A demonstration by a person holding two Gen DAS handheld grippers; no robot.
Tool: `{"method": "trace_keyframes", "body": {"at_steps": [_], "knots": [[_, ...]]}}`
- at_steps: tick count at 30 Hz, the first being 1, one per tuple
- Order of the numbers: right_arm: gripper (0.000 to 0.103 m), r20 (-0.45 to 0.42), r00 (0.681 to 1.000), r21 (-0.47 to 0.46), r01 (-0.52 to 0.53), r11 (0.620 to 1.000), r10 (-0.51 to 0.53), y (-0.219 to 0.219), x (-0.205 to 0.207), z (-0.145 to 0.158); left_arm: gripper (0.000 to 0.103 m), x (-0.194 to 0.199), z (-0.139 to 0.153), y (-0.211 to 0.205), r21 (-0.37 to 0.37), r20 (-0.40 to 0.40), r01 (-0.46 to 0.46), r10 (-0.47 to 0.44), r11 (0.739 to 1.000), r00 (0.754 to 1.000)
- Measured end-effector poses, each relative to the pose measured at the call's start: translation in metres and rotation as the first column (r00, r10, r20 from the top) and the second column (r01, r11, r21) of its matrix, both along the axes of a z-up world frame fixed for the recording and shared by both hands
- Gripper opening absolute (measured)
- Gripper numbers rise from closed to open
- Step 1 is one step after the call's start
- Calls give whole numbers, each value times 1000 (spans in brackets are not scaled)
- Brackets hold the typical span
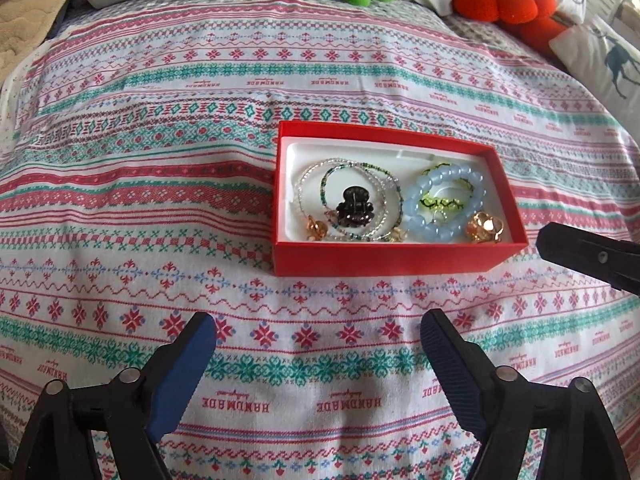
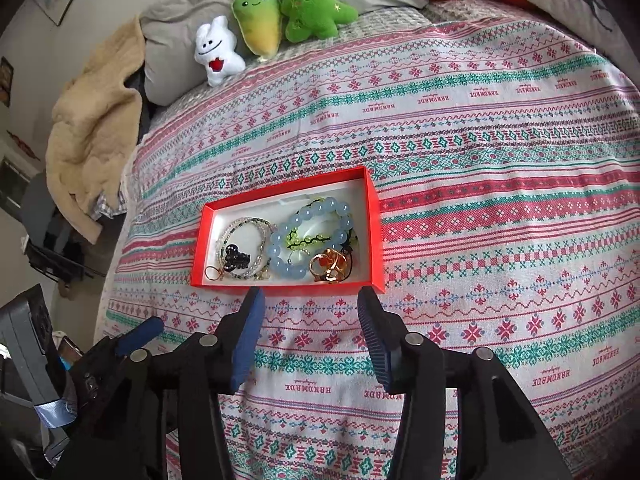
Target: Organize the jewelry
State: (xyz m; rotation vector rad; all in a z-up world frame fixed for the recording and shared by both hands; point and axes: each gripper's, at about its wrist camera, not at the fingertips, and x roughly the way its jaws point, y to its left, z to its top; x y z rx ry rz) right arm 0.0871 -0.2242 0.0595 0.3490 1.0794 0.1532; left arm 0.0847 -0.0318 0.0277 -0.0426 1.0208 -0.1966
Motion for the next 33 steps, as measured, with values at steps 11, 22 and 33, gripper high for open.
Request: {"method": "trace_keyframes", "body": {"at_steps": [11, 22, 33], "knots": [[86, -17, 1000, -181, -22, 983, 19, 6, -50, -6, 102, -32, -5, 12, 75, -6, -73, 74, 994, 997], [94, -53, 997, -295, -63, 953, 50, 18, -66, -23, 102, -47, -13, 8, 133, 10, -85, 84, 987, 996], [94, -71, 996, -317, -73, 946, 53, 25, -59, -30, 102, -43, -20, 5, 137, -18, -70, 73, 988, 997]]}}
